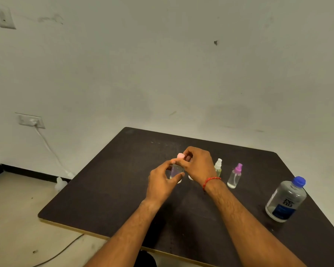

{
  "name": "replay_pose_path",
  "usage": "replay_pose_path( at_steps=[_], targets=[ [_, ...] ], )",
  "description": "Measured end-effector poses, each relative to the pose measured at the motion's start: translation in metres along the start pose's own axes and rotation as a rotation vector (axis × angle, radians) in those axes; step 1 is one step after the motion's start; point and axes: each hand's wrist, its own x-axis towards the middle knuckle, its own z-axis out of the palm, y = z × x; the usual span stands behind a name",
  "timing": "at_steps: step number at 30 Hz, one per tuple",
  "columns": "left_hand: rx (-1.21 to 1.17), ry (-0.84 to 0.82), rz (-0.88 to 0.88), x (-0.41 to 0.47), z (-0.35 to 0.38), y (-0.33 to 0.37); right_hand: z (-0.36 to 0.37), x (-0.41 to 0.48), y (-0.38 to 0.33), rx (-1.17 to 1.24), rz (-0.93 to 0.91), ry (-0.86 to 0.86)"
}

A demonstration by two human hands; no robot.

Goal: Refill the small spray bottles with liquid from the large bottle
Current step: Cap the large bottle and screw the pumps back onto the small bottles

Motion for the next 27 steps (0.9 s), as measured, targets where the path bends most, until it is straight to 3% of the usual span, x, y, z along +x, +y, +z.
replay_pose_path(
  at_steps=[6, 16, 23, 27],
  targets=[
    [-0.003, 0.006, -0.012, 0.002, 0.001, -0.002, 0.002, -0.005, 0.004, 0.264, -0.074, -0.053],
    [-0.002, 0.006, -0.005, 0.005, 0.000, -0.001, 0.007, -0.004, 0.006, 0.311, -0.048, 0.048],
    [0.010, 0.026, 0.014, 0.007, -0.001, -0.002, 0.010, -0.002, 0.010, 0.433, -0.013, -0.059],
    [0.003, 0.021, 0.033, 0.007, 0.000, -0.002, 0.012, -0.004, 0.010, 0.383, 0.003, 0.025]
  ],
)
